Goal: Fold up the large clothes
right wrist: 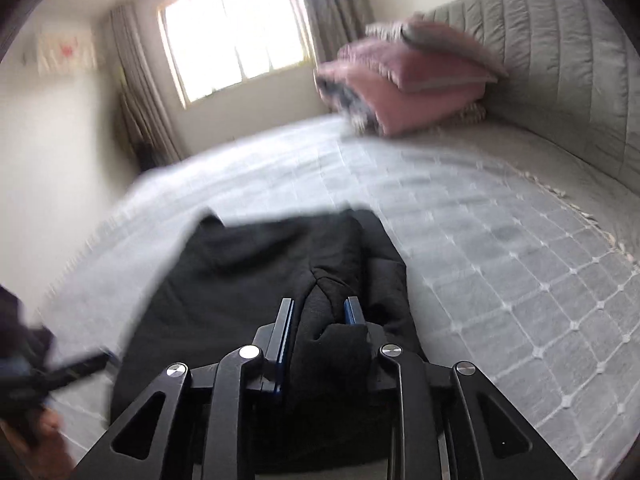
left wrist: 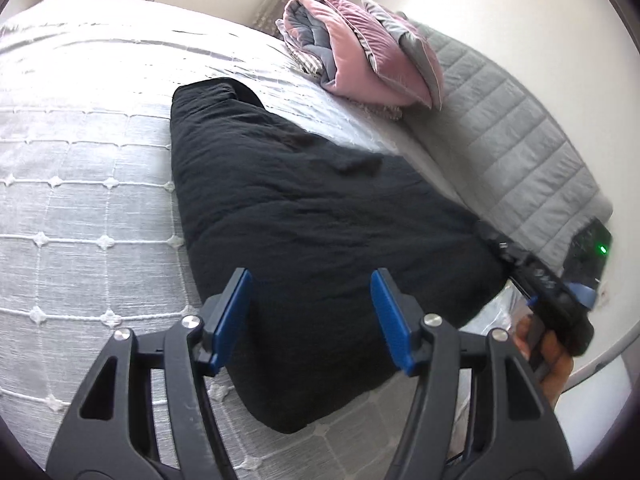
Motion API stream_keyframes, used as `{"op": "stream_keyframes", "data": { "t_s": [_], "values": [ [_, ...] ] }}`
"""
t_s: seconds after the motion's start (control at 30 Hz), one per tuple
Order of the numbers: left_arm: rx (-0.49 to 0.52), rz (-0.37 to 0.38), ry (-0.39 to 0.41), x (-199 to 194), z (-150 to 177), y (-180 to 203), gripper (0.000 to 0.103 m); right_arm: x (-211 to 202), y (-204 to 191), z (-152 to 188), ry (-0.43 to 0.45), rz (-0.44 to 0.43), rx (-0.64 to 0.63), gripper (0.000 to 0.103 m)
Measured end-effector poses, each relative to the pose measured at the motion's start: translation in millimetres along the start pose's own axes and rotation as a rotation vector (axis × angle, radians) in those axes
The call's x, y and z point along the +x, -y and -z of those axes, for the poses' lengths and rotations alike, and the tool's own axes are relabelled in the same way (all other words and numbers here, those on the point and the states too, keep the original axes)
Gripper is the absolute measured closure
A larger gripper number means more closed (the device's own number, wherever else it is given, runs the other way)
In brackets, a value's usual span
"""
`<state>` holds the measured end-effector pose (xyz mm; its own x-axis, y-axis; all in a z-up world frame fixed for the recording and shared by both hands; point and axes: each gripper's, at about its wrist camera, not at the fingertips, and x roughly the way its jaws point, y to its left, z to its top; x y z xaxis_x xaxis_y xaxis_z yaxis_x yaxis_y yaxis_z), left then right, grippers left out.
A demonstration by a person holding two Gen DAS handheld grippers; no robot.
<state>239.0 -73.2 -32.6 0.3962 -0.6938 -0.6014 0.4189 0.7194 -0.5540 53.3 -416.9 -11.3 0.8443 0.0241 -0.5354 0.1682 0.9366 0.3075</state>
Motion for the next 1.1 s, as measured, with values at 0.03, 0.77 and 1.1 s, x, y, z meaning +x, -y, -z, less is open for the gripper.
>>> {"op": "stream_keyframes", "data": {
  "t_s": [0.03, 0.77, 1.1],
  "values": [
    [0.007, -0.007, 0.002, 2, 0, 1, 0.042, -9, 2, -4, 0.046, -0.024, 0.027, 0.080],
    [0.161, -0.322, -0.006, 56, 20, 30, 0.069, 57, 93, 39, -0.190, 0.068, 0.399, 0.080],
    [0.138, -0.314, -0.012, 58, 20, 24, 0.069, 53, 81, 35, -0.169, 0.136, 0.351, 0.078]
  ]
}}
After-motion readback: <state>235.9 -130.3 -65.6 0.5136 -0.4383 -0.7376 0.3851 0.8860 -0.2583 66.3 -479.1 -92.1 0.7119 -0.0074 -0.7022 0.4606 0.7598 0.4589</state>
